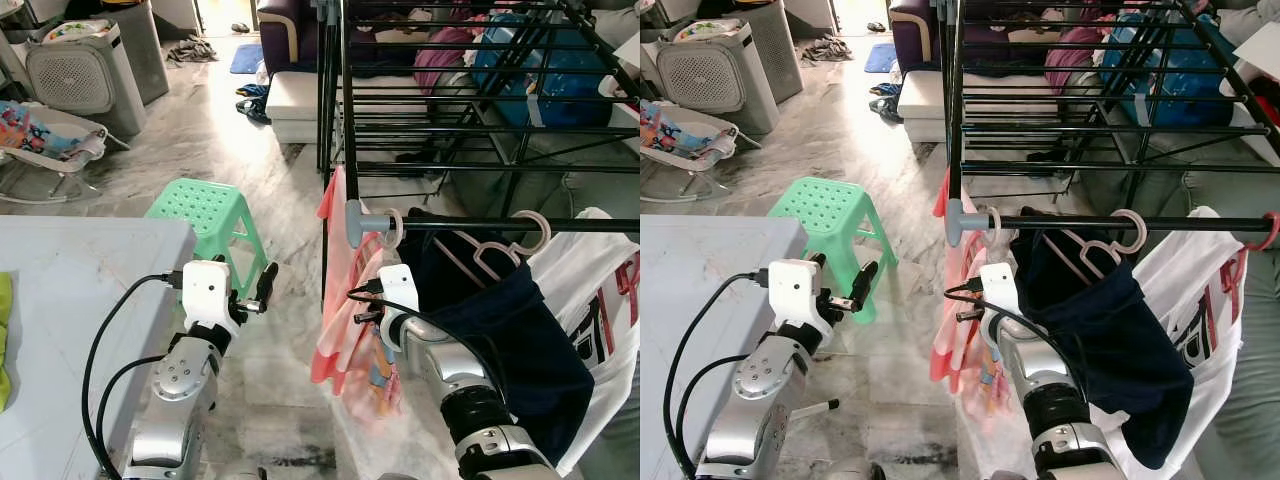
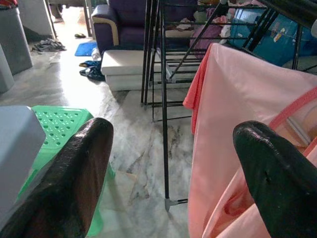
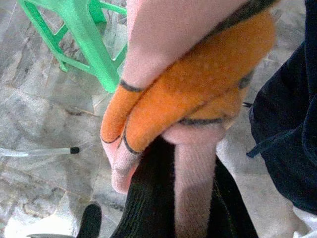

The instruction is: Hang hanger

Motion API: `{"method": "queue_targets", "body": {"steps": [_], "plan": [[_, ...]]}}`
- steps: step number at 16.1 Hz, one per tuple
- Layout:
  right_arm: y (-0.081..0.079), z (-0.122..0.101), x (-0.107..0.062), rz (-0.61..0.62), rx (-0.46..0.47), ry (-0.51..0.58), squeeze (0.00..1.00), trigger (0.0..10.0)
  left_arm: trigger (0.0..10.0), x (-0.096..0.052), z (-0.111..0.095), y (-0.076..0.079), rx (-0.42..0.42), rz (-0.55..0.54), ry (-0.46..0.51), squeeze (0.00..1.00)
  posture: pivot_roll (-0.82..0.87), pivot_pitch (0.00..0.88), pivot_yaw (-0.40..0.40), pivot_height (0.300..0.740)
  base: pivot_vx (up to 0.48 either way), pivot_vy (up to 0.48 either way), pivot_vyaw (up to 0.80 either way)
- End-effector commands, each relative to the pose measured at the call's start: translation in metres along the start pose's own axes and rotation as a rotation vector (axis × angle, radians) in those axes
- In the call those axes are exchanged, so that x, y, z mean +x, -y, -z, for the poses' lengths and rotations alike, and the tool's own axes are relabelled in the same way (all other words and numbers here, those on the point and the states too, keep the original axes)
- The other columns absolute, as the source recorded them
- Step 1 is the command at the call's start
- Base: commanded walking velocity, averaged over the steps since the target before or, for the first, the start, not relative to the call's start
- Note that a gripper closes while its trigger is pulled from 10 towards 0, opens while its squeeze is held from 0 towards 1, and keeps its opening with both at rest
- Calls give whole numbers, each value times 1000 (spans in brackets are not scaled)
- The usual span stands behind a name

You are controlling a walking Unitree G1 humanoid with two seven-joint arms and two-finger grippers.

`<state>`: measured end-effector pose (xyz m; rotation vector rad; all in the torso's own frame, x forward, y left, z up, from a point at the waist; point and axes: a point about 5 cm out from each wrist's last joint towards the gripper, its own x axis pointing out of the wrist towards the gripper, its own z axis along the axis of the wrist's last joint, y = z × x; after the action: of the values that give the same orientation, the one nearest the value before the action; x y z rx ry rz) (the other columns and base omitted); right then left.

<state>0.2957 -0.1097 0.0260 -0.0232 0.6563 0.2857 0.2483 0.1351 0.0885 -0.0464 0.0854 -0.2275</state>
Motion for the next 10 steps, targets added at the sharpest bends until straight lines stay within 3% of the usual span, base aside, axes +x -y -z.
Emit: {"method": "queue_targets", "body": {"steps": [1,2,3,10], "plan": [[0,-7,2,14,-34,28,0,10000,10000,2,1,0,14,2,-11,0,-5,0,18,740,0,0,0],[1,-8,3,12,-11,36,435,10000,10000,3,1,0,16,5,-11,0,-5,0,19,740,0,0,0],[1,-9,3,14,-8,40,1000,10000,10000,4,1,0,16,6,-11,0,-5,0,19,740,0,0,0],[11,-5,-2,65,-101,110,1000,10000,10000,8,5,1,17,14,-22,0,-4,0,33,740,0,0,0]]}}
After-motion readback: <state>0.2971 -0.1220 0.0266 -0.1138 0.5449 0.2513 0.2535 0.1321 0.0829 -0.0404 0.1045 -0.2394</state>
